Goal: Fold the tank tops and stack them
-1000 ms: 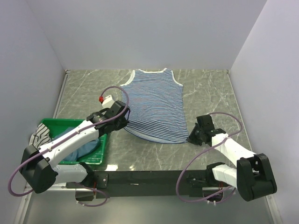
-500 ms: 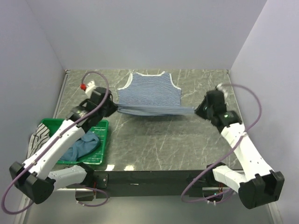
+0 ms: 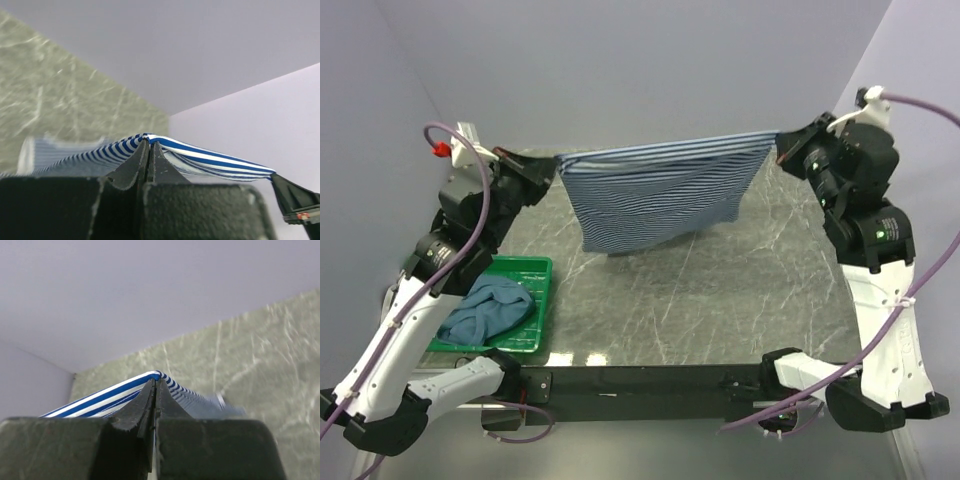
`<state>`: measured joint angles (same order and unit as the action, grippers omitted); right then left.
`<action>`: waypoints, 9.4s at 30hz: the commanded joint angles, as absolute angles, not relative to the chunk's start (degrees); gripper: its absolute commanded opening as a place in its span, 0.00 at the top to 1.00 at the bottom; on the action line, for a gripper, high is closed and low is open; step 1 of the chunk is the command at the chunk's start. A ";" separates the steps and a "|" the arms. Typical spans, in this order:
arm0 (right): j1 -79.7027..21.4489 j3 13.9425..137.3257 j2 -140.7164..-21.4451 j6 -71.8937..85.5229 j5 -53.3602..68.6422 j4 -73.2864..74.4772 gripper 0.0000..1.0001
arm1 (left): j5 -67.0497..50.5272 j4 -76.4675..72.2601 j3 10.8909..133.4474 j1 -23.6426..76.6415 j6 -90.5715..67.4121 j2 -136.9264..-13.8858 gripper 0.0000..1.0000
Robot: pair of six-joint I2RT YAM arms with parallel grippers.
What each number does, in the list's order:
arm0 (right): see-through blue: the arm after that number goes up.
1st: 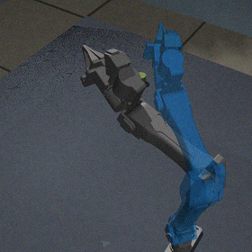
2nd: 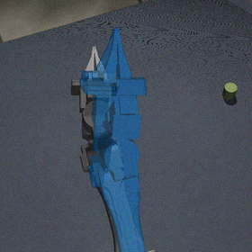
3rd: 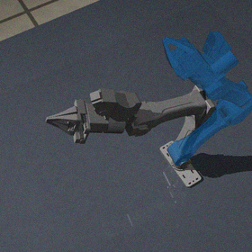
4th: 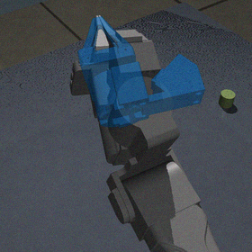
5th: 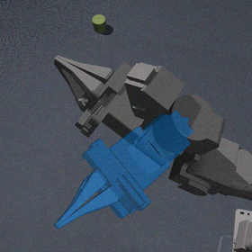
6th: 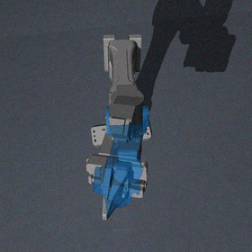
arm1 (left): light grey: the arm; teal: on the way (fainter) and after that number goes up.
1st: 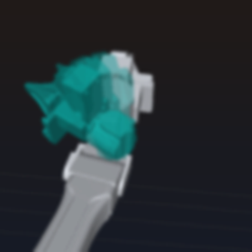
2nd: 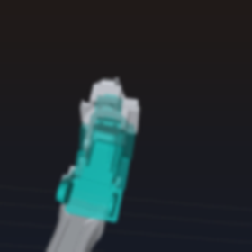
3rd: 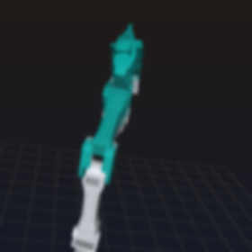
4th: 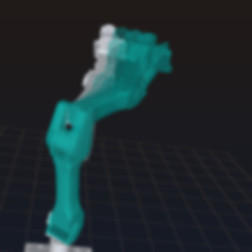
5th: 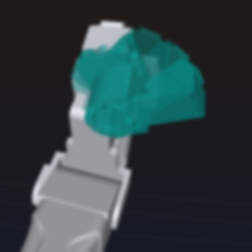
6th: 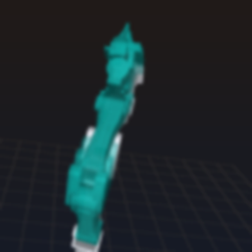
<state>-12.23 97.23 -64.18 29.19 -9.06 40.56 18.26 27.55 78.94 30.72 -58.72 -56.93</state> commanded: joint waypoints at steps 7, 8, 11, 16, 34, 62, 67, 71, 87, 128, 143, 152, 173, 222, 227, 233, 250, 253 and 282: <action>-7.92 113.98 -79.52 25.48 1.39 27.88 1.00 | 23.64 1.37 83.94 29.19 -57.14 -65.12 1.00; -6.87 115.56 -83.63 25.92 3.93 24.90 1.00 | 22.34 -1.90 84.20 28.57 -56.61 -67.65 0.99; -4.13 125.13 -93.29 27.59 11.94 21.54 1.00 | 18.13 -10.76 87.00 24.88 -55.64 -74.93 0.99; -0.71 148.08 -106.07 30.66 17.39 20.58 1.00 | 6.00 -15.55 100.70 17.85 -57.30 -89.53 0.99; 2.02 74.32 -70.95 32.60 10.74 18.19 1.00 | -3.51 -9.86 60.68 15.73 -64.32 -63.49 0.99; 9.49 36.30 -63.20 32.17 3.60 25.75 0.52 | 0.44 21.08 27.23 45.97 -77.35 -51.86 0.57; 0.32 36.38 -58.72 32.86 3.61 26.10 0.53 | 9.12 32.07 34.17 45.00 -74.10 -48.34 0.47; -21.89 40.07 -59.85 40.06 -3.68 26.20 0.59 | 9.24 31.47 44.53 31.88 -66.12 -53.51 0.53; -64.77 71.53 -97.19 46.41 -12.04 26.10 0.69 | 7.75 24.88 81.46 13.45 -52.39 -101.22 0.68; -74.71 79.02 -110.67 48.17 -21.53 35.42 1.00 | 1.58 18.55 79.54 13.27 -48.34 -109.87 0.62; -71.19 74.27 -102.13 44.91 -10.64 29.53 1.00 | 3.60 18.90 80.06 13.27 -48.69 -113.11 0.57; -70.58 71.11 -100.37 45.53 -7.48 27.16 1.00 | 6.59 18.73 83.58 13.27 -47.73 -117.59 0.62; -70.58 72.15 -103.98 44.12 7.82 17.93 1.00 | 17.22 21.53 86.48 11.69 -48.16 -113.56 0.99; -58.71 37.97 -73.31 52.12 -7.37 16.33 0.57 | 13.62 19.60 106.96 27.42 -45.52 -122.44 0.43; -58.71 41.12 -68.99 49.58 -11.60 19.69 0.59 | 14.24 21.80 103.28 24.53 -49.56 -119.80 0.62; -58.89 47.45 -78.91 43.08 -7.65 16.00 0.68 | 12.22 21.54 100.73 23.38 -49.57 -122.34 0.83; -66.71 61.76 -103.53 42.18 -5.29 12.57 0.74 | 9.58 20.39 103.78 17.23 -46.76 -133.06 0.88; -66.71 66.16 -107.21 43.68 -2.03 8.81 0.75 | 7.04 20.39 107.73 15.39 -45.44 -135.16 0.88; -12.23 92.62 -114.75 28.66 6.75 23.72 0.53 | -1.41 8.79 79.92 31.89 -51.50 -103.47 0.63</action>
